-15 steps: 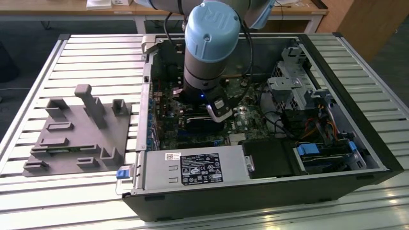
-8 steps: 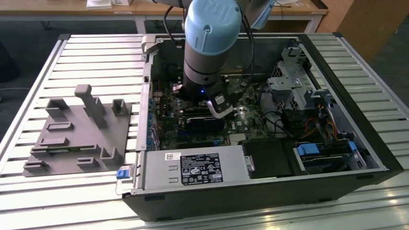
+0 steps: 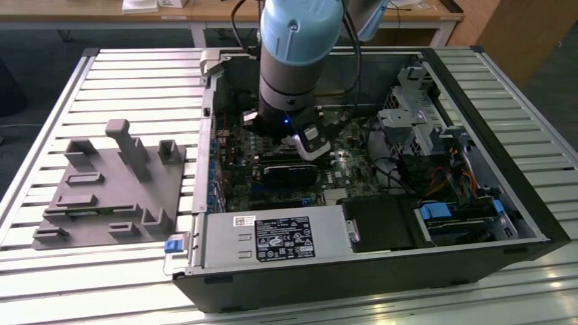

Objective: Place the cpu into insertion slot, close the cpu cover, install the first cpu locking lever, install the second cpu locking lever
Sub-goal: 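Install the second cpu locking lever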

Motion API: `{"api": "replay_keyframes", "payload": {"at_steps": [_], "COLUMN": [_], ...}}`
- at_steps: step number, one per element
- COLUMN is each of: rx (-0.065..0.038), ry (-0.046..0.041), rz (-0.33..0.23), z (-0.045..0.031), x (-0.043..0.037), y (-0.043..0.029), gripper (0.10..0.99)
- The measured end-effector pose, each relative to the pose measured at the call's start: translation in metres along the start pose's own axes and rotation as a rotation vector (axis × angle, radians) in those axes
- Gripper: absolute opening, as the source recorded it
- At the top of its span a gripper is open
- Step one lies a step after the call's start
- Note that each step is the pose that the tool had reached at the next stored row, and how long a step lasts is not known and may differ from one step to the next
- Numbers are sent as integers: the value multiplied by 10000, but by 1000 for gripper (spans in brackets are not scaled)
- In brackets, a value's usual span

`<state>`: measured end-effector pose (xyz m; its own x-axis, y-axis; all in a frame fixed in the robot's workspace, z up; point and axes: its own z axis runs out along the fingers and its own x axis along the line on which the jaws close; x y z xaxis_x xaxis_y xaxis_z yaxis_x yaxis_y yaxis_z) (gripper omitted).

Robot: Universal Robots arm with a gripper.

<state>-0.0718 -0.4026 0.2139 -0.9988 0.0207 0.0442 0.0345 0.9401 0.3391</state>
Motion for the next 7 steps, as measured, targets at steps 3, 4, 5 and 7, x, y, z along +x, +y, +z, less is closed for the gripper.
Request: {"api": "replay_keyframes", "payload": {"at_steps": [3, 4, 5, 7], "rx": [2, 1, 0, 0], "ry": [-10, -13, -12, -13], "rz": [7, 7, 7, 7], "z": [-55, -68, -73, -72], "x": [3, 4, 3, 4], "y": [40, 50, 53, 53], "gripper": [106, 106, 106, 106]}}
